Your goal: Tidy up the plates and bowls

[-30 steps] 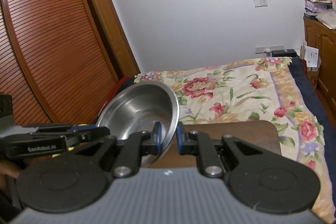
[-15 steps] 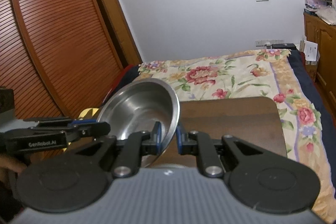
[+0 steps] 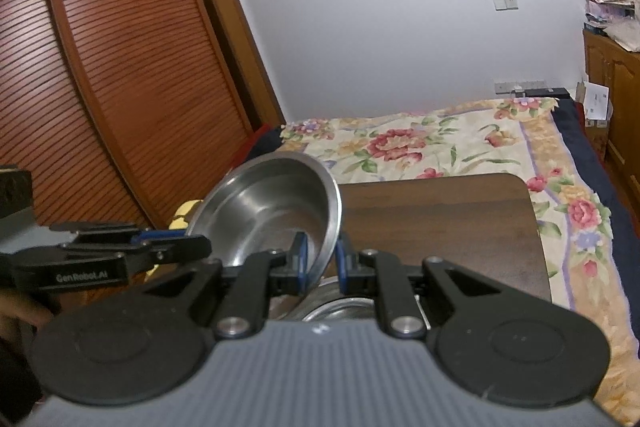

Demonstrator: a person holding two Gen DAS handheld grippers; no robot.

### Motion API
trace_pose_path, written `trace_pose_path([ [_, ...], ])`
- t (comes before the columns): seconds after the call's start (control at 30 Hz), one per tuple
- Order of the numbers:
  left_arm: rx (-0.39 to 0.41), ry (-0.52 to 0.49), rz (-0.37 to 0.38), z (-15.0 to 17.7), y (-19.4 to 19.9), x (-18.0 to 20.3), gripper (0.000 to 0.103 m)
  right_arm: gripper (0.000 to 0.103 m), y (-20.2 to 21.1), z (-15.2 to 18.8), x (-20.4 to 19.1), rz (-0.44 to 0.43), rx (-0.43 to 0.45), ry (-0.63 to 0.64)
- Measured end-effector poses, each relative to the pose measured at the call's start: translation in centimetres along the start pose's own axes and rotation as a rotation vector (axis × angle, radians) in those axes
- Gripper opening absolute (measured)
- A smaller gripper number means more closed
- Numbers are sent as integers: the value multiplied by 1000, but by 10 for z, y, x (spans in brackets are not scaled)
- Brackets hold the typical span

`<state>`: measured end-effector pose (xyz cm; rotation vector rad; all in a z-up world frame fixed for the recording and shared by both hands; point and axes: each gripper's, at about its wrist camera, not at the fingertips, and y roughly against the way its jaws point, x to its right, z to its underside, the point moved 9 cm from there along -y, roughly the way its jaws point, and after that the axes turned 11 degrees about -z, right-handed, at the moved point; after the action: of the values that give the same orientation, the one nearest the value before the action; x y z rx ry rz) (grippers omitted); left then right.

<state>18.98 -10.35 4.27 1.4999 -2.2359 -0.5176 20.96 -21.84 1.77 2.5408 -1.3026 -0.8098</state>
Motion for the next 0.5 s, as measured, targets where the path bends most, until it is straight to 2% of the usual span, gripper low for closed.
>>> trace_pose_path([
  [0.23, -16, 35, 9, 17, -11, -7, 20, 17, -9, 22, 18, -51, 45, -96],
  [0.5, -37, 8, -9, 47, -32, -6, 20, 17, -16, 47, 24, -46, 43, -98],
])
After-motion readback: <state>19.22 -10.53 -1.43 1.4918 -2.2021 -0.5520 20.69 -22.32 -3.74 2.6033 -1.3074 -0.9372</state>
